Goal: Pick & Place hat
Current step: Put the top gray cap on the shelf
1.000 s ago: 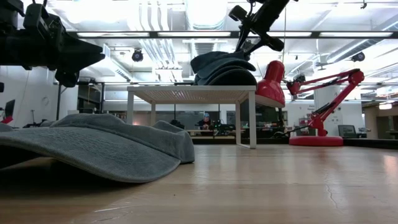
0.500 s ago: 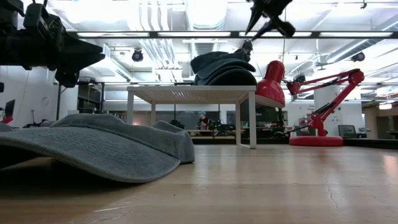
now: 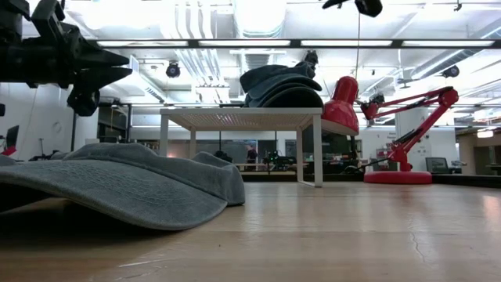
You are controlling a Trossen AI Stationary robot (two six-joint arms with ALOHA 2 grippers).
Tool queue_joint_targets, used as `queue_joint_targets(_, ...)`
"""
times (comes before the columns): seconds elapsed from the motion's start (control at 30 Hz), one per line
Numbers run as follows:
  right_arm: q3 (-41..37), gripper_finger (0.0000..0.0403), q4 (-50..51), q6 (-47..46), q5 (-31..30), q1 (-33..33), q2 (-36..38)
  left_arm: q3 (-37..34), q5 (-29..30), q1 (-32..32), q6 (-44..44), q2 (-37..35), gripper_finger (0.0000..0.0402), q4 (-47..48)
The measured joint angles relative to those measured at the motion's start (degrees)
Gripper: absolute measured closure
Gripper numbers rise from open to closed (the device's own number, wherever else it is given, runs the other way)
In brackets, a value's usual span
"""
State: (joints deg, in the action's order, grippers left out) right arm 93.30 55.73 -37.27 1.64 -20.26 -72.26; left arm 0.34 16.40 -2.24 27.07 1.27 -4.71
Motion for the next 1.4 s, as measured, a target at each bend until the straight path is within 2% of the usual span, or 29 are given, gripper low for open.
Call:
queue_joint_targets(0.1,-2.5,0.0345,0.4,-0.1,-0.1,2.1,2.0,0.0,0.0,0.0,3.8,0.0,0.0303,-0.6)
queue_joint_targets(0.27,-7.0,0.0386,0.2,-1.1,-0.2,5.1,5.0,0.1,0.1,0.0,4.9,0.0,0.0303,-1.3)
queue_joint_targets(0.5,-15.9,0.0394,-10.0,-1.2,-0.2,8.4,11.1,4.5,0.2,0.0,4.3,1.9,0.0303,0.5)
queue_joint_targets(0.83,-31.2,0.0394,-25.9,-0.4,-0.3,9.3,25.0,16.2,0.3,0.0,7.8,11.7,0.0303,21.3)
queue_joint_targets(1.2,-45.2,0.0394,-31.6,2.6,1.5,9.3,37.8,29.9,6.9,0.0,11.6,26.5,0.0303,33.7)
queue_joint_targets(1.4,-51.8,0.0394,-36.1,6.1,1.4,9.3,43.5,36.6,7.3,0.0,17.6,34.6,0.0303,43.5)
